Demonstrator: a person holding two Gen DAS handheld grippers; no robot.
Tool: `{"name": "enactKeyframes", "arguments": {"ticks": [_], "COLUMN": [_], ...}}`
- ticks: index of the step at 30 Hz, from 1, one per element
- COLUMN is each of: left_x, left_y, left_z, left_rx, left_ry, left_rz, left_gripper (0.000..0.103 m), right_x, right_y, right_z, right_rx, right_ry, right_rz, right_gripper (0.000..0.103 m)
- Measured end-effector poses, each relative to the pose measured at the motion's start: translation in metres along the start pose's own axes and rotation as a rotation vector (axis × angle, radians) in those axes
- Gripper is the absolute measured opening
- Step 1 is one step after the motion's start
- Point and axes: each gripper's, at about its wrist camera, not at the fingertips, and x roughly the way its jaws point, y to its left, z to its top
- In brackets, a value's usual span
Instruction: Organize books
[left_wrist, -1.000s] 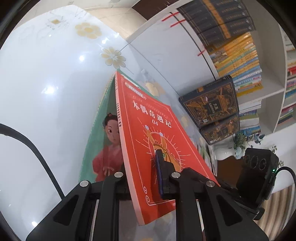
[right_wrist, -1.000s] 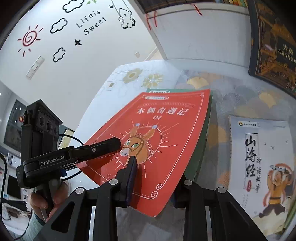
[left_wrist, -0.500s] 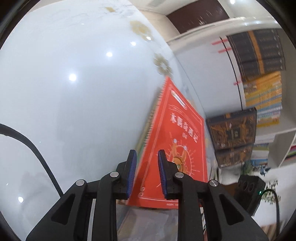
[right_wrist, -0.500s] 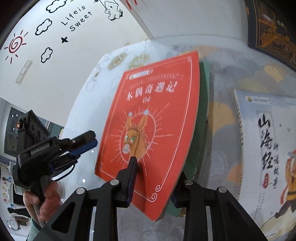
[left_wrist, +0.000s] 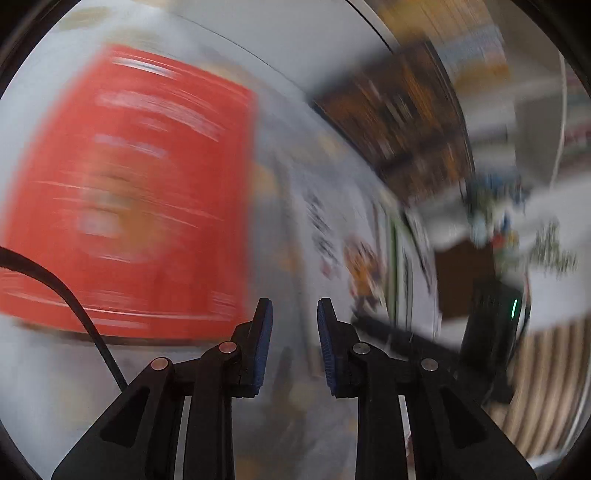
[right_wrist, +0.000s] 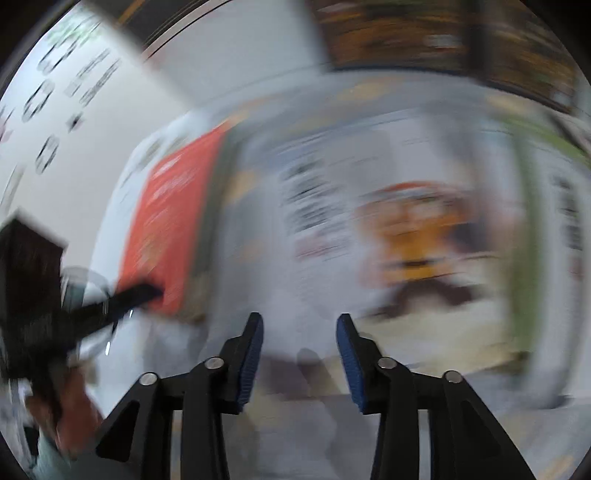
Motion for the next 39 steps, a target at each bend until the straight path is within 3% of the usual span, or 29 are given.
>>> {"name": "enactKeyframes", "arguments": {"ticks": [3,5,9,13,19,23,26,31,35,39], "left_x": [0.033,0.048,0.066,0.067,0.061,0.052,0.033,0.007,0.005,0.036], "left_y": [-0.025,-0.032,-0.036,-0.033,-0.024,-0.033,-0.035,-0.037,-0.06,-0.101], "left_z": [0.009,0.016,0.02,0.016,0.004,-0.021,-0.068,-0.138,-0.19,-0.237], "left_rx": [0.05,0.044,0.069,0.051,0.025,0.061,0.099,0.063,0.092,0.082], "left_ry": [0.046,0.056,0.092,0.078,0.063,0.083,0.104,0.132,0.166,0.227], "left_rz": [0.042,0.121,0.212,0.197,0.168,0.218,0.267,0.308,0.34,0.268], "left_gripper": [0.022,0.022,0.025,0.025,0.025,0.025,0.025,0.025,0.025,0.025], "right_x": [-0.016,-0.02,-0.007,0.011,0.025,0.014,0.006,-0.016,-0.047,-0.079], "right_y": [-0.04,-0.056,-0.07,-0.063,-0.05,-0.043,-0.03,-0.02,-0.05,-0.1], "right_z": [0.019,0.032,0.062,0.073,0.056,0.023,-0.031,-0.118,-0.173,-0.193], "right_rx": [0.053,0.058,0.044,-0.007,-0.091,-0.103,-0.149,-0.229,-0.181,-0.138], "right_ry": [-0.076,-0.114,-0.106,-0.089,-0.048,-0.009,0.019,0.046,0.091,0.085], "right_rz": [-0.084,-0.124,-0.135,-0.109,-0.132,-0.133,-0.143,-0.117,-0.036,-0.065], "right_gripper": [0.051,0.051,0.051,0.048,0.045,0.045,0.049,0.051,0.051,0.051]}}
